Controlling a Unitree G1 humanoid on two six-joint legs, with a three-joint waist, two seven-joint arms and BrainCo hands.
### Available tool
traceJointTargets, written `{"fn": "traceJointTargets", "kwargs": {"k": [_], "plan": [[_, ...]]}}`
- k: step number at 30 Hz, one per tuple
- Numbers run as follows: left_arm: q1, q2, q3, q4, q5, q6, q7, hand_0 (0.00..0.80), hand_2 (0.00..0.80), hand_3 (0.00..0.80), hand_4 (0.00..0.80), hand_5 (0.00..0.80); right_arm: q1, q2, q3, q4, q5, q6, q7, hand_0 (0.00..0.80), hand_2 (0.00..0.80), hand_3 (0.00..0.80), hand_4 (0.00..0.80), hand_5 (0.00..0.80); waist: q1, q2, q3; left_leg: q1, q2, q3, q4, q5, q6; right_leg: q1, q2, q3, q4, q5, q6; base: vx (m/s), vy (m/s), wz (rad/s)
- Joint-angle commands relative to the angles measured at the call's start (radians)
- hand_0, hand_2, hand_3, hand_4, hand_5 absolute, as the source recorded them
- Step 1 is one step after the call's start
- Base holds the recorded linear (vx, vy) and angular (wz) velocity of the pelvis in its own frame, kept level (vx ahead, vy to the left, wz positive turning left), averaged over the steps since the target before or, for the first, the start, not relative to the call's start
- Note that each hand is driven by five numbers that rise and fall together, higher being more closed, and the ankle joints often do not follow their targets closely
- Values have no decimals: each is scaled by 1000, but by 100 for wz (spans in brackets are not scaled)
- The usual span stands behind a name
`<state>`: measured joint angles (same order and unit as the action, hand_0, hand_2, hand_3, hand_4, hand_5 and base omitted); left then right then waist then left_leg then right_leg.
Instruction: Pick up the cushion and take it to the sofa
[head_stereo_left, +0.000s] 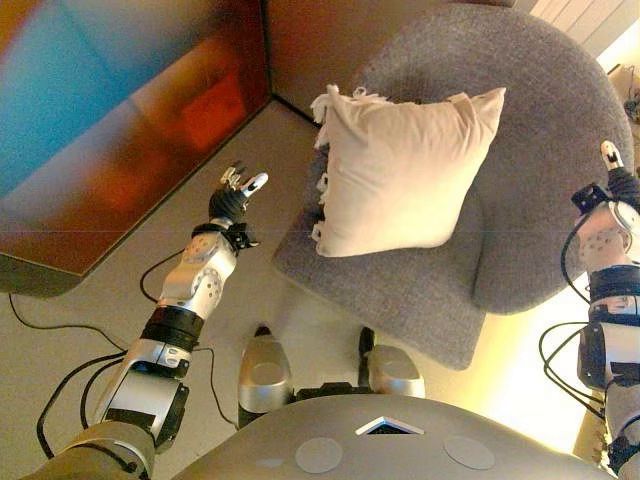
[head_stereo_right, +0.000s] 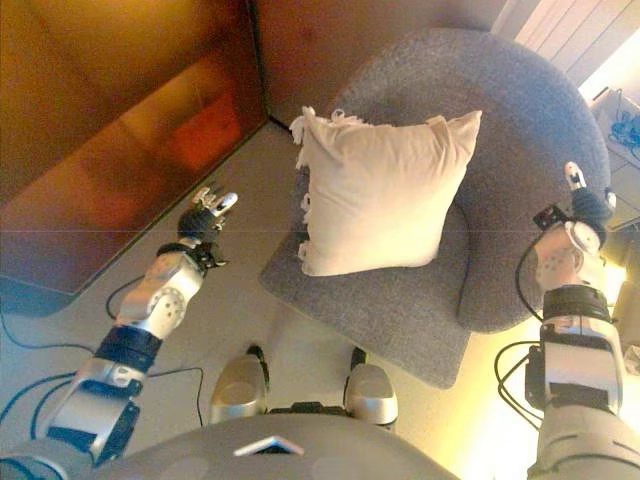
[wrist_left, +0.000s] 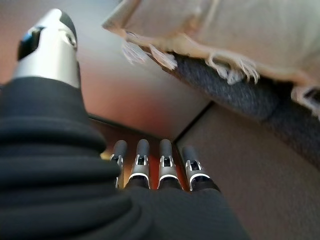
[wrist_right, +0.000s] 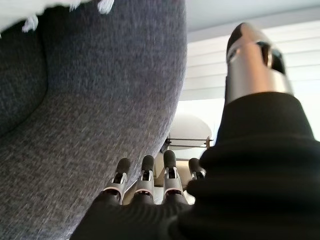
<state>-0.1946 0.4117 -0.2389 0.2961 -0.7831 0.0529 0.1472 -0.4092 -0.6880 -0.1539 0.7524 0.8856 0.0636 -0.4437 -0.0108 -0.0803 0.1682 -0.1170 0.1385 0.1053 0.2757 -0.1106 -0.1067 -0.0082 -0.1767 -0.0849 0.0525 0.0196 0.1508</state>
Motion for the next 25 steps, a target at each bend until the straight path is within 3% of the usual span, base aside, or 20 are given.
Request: {"fn": "traceJointTargets", "kwargs": {"k": [1, 6, 13, 17, 25], "plan": [[46, -25, 35, -87, -58, -71, -79, 0, 0, 0, 0, 0, 41, -42, -25, -92, -2, -67, 91, 0, 0, 0, 0, 0, 8, 12, -75, 46, 56, 6, -91, 77, -53, -32, -23, 11, -43, 63, 58, -102, 144, -7], [160, -57, 71, -168, -60, -91, -207, 0, 0, 0, 0, 0, 255, 137, -19, -333, -7, -125, 280, 0, 0, 0, 0, 0, -21, 20, -88, 81, 18, 52, -120, 64, -22, -44, -33, 14, -69, 98, 70, -147, 128, -14], [295, -99, 120, -139, -35, -124, -345, 0, 0, 0, 0, 0, 464, 420, 119, -434, 32, -225, 555, 0, 0, 0, 0, 0, -63, 23, -101, 122, -30, 83, -154, 51, 18, -66, -26, 38, -75, 123, 74, -110, 89, -12], [346, -110, 118, -115, -16, -164, -361, 0, 0, 0, 0, 0, 529, 478, 169, -454, 92, -244, 580, 0, 0, 0, 0, 0, -71, 26, -105, 134, -52, 85, -160, 38, 32, -76, -26, 39, -76, 131, 75, -84, 53, -8], [321, -97, 49, -110, -12, -191, -331, 0, 0, 0, 0, 0, 492, 469, 269, -427, 85, -237, 541, 0, 0, 0, 0, 0, -60, 31, -103, 148, -87, 75, -179, 27, 46, -79, -39, 11, -86, 147, 78, -48, 27, -1]]}}
